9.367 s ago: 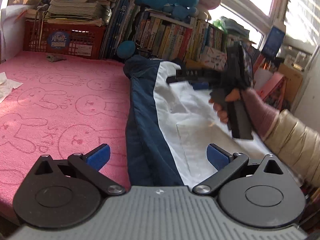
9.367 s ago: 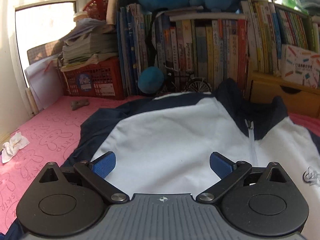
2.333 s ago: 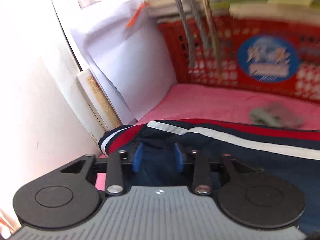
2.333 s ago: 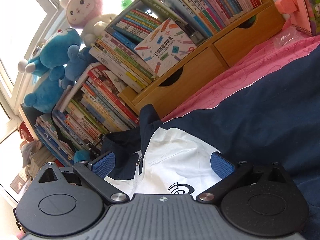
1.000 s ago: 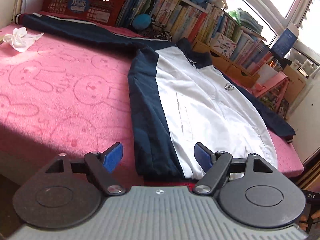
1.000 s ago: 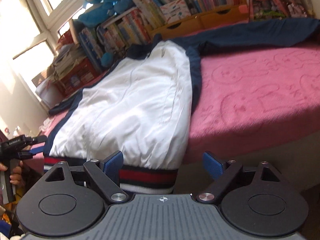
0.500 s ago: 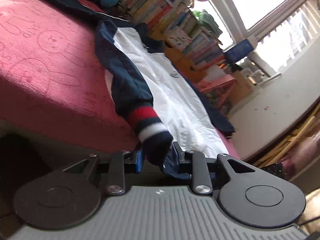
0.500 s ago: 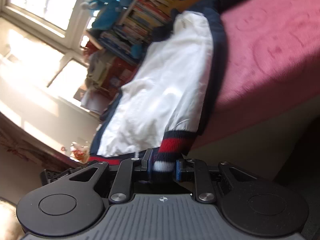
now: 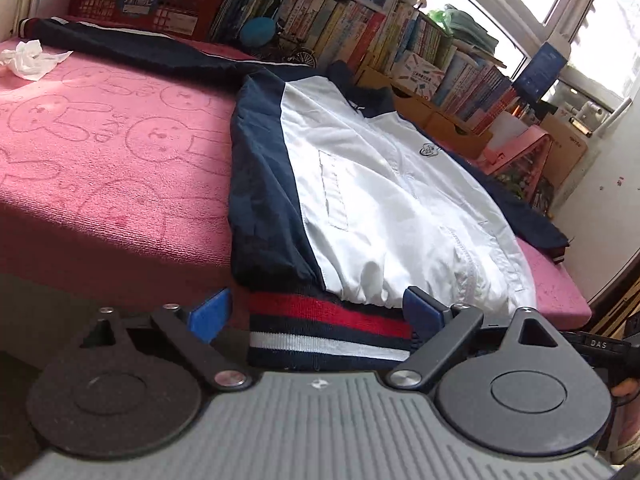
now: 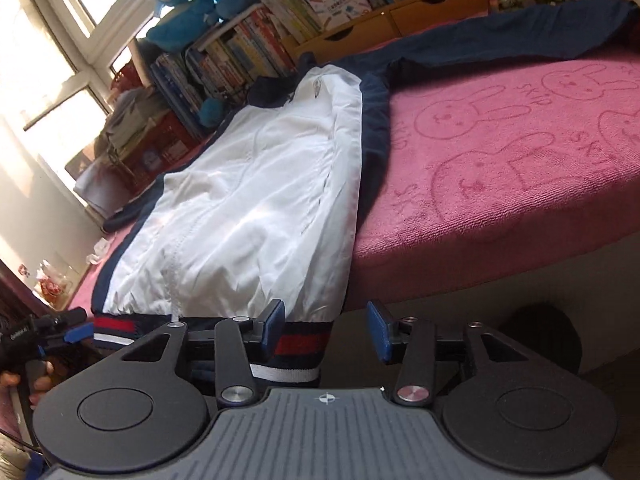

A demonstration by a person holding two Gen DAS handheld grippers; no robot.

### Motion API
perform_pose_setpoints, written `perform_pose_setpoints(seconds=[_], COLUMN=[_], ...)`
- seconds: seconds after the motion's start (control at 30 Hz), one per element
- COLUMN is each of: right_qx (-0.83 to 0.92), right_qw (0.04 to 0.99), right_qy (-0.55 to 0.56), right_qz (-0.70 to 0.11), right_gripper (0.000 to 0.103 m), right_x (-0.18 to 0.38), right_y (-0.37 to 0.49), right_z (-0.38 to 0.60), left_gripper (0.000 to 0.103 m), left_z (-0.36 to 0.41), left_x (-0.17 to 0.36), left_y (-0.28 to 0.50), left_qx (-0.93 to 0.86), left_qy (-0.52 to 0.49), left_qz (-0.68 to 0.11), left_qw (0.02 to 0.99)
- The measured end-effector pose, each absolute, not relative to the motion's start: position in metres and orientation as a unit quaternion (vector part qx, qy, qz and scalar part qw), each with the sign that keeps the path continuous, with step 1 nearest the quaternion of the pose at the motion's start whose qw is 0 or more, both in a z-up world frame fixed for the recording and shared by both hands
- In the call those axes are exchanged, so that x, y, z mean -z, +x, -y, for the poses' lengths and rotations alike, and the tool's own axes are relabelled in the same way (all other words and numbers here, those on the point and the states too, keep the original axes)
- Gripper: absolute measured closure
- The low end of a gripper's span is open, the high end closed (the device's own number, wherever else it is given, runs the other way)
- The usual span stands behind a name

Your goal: Fold clothes

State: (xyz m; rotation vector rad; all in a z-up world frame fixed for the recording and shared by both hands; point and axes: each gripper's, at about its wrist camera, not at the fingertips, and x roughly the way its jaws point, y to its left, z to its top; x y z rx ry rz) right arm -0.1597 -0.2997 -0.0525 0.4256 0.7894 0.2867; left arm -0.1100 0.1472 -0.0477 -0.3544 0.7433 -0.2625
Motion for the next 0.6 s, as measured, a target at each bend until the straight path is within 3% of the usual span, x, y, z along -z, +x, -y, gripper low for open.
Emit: perform_pose_setpoints(seconds=[0.17, 0.43, 0.5, 0.57, 0.6], right_qx=[-0.152, -0.194, -0.206, -0.218, -0.223], right_qw=[0.877, 0.847, 0.839, 0.831, 0.826], right_qy=[0.244, 0.292, 0.301, 0.311, 0.316], right_qz=[-0.385, -0.401, -0.404, -0.408, -0.409], right_gripper=[0.048, 0.047, 0.046, 0.047, 0.054], right_x=[0.068, 0.077, 0.078, 0.080, 0.081], right_y=[-0.147, -0.132, -0.129, -0.126, -0.124], right_z=[0.297, 0.288, 0.285, 0.282, 0.281], left_gripper=[0.010, 0.006, 0.012, 0.035, 0.042], left_z=[-0.140, -0.135, -0.133, -0.136, -0.139], left_x=[0.063, 0.068, 0.065, 0.062, 0.060], left_y=[-0.089, -0.102, -0.102, -0.098, -0.097], left_qx=[0.081, 0.051, 0.052, 0.061, 0.065], left_qy=[-0.182, -0.190, -0.190, -0.213, -0.228], left_qz=[-0.394, -0.355, -0.359, -0.377, -0.385], left_qw=[0.897, 0.914, 0.912, 0.899, 0.892])
